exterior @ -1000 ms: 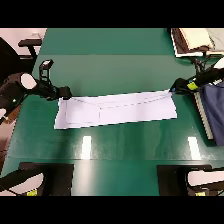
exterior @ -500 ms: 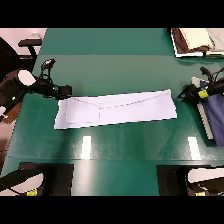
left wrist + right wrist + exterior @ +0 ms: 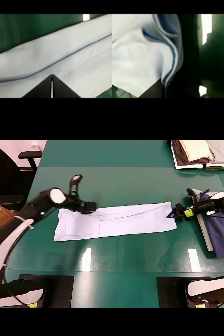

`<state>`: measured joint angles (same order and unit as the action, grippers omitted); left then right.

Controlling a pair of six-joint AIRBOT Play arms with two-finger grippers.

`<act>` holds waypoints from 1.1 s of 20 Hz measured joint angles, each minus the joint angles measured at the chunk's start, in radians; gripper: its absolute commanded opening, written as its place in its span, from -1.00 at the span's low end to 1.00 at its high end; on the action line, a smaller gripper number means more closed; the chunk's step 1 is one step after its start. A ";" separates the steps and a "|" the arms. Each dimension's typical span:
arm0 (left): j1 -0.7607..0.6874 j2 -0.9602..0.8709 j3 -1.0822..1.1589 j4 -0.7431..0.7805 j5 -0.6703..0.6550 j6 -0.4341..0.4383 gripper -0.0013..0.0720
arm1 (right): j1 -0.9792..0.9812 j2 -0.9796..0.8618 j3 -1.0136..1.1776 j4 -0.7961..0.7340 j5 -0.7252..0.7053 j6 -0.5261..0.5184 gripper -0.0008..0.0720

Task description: Fold the shirts.

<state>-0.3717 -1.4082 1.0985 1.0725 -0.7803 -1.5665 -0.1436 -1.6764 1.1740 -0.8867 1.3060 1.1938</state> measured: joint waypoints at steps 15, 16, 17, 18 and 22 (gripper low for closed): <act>-0.214 -0.367 0.328 -0.091 0.011 -0.004 -0.90 | 0.275 0.255 0.411 0.175 0.063 0.057 -0.95; -0.216 -0.372 0.334 -0.097 0.015 -0.005 -0.90 | 0.309 0.259 0.435 0.186 0.059 0.061 -0.95; -0.217 -0.377 0.338 -0.099 0.020 -0.005 -0.90 | 0.341 0.261 0.455 0.200 0.058 0.062 -0.95; -0.219 -0.380 0.341 -0.103 0.023 -0.005 -0.90 | 0.370 0.261 0.470 0.207 0.056 0.064 -0.95; -0.201 -0.365 0.347 -0.098 0.024 -0.004 -0.90 | 0.482 0.240 0.519 0.229 0.043 0.069 -0.95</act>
<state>-0.5728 -1.7729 1.4452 0.9749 -0.7563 -1.5707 0.3382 -1.4361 1.6932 -0.6579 1.3487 1.2633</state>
